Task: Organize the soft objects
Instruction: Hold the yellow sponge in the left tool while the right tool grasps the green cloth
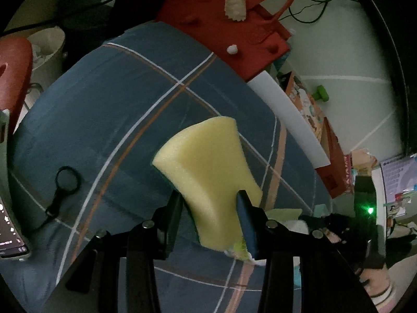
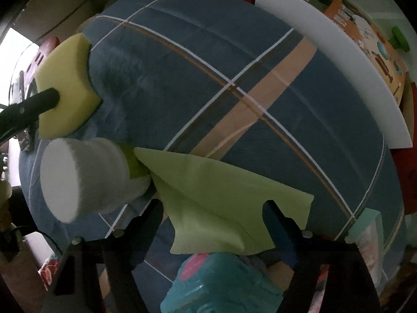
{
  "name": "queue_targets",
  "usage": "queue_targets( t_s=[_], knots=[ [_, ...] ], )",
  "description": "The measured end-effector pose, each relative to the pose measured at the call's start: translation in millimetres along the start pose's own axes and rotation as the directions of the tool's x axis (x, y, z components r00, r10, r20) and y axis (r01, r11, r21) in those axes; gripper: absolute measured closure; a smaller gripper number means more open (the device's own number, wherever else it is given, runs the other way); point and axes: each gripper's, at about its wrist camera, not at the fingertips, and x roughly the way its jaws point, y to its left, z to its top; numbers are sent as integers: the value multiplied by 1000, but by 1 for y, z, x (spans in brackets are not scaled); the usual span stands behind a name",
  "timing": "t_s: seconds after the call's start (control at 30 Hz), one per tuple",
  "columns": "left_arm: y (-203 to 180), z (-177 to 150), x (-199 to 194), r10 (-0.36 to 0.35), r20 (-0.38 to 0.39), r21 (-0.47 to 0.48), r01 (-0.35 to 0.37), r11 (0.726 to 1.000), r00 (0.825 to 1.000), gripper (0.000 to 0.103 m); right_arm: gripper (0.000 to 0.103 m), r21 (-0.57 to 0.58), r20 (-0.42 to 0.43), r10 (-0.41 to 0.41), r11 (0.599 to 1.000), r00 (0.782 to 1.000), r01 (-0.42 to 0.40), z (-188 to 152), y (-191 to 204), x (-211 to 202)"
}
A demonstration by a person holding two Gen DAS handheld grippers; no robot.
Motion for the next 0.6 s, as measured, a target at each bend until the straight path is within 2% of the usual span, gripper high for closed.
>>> queue_targets(
  t_s=[0.07,0.17,0.33,0.6],
  knots=[
    [2,-3,0,3,2,3,-3,1000,1000,59,30,-4,-6,-11,1000,1000,11,4,4,2],
    [3,-7,3,2,-3,11,-2,1000,1000,59,41,-4,-18,-20,1000,1000,20,8,11,5],
    [7,-13,11,-11,-20,15,11,1000,1000,59,65,-9,-37,-31,1000,999,30,22,18,8],
    [8,-15,15,-24,-27,29,25,999,999,59,90,10,-23,-46,999,999,47,24,18,4]
  ],
)
